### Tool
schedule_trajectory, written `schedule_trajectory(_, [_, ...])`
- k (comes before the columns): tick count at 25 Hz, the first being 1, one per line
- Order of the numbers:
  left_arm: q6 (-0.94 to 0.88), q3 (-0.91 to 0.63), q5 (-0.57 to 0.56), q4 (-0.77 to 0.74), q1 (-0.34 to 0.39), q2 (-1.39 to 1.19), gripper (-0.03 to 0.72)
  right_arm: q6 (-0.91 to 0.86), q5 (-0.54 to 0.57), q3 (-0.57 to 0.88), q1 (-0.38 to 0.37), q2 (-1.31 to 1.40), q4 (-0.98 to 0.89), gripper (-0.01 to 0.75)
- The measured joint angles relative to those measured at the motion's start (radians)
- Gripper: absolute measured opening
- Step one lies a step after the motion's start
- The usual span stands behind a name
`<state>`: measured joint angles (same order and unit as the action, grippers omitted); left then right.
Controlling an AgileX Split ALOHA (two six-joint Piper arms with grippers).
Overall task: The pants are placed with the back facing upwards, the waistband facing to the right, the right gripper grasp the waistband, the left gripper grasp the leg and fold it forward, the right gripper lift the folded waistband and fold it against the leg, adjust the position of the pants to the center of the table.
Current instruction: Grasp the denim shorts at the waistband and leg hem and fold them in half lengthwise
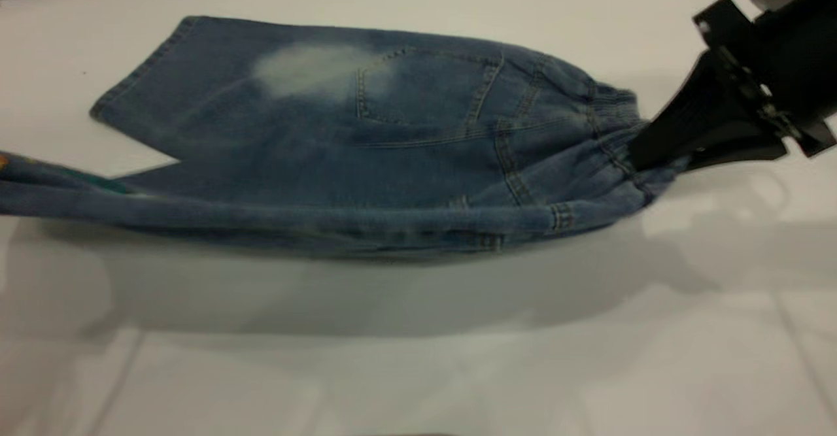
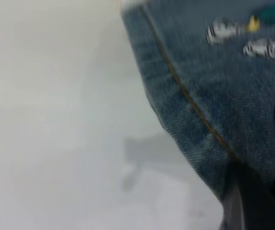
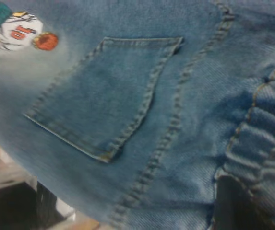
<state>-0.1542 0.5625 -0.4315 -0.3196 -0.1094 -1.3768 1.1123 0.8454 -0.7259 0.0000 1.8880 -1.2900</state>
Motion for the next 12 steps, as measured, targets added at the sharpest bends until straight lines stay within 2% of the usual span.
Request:
schedule_trajectory(6, [0.003, 0.019, -0.036, 0.005, 0.0, 0.135, 0.048, -0.135, 0.009, 0.06, 0.0, -0.128, 0.068, 0.06])
schedule_trajectory(12, [0.009, 0.177, 0.042, 0.001, 0.0, 0.033, 0.048, -0.221, -0.003, 0.062, 0.0, -0.143, -0.049, 0.06])
